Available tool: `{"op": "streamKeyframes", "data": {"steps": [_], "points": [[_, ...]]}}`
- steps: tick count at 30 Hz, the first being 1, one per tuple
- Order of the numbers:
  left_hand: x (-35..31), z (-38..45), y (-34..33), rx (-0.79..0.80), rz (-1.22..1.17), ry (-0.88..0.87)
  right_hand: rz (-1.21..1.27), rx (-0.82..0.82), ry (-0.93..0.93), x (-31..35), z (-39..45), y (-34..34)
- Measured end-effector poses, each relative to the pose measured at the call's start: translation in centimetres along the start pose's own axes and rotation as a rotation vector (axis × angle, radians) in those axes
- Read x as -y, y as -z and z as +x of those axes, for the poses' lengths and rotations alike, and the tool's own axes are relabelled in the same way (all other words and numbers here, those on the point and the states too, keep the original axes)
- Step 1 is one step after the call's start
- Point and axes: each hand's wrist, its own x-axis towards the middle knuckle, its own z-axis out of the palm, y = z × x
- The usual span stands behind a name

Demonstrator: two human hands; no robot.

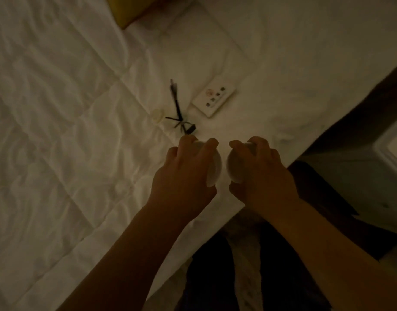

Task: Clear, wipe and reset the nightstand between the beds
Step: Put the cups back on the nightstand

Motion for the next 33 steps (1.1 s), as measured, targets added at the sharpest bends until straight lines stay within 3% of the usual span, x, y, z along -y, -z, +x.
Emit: {"op": "streamKeyframes", "data": {"steps": [10,23,33], "points": [[-14.4,8.8,-4.4,0.088,-0.058,-0.095,0.123,-0.1,-0.226,-15.5,-2.3,6.6],[-37.7,19.5,-12.0,0.272,-0.134,-0.3,0.153,-0.292,-0.499,-37.8,-5.5,14.7],[-48.3,26.7,-16.9,0.161,0.013,-0.478,0.192,-0.396,-0.653,-49.1,-5.1,16.2]]}}
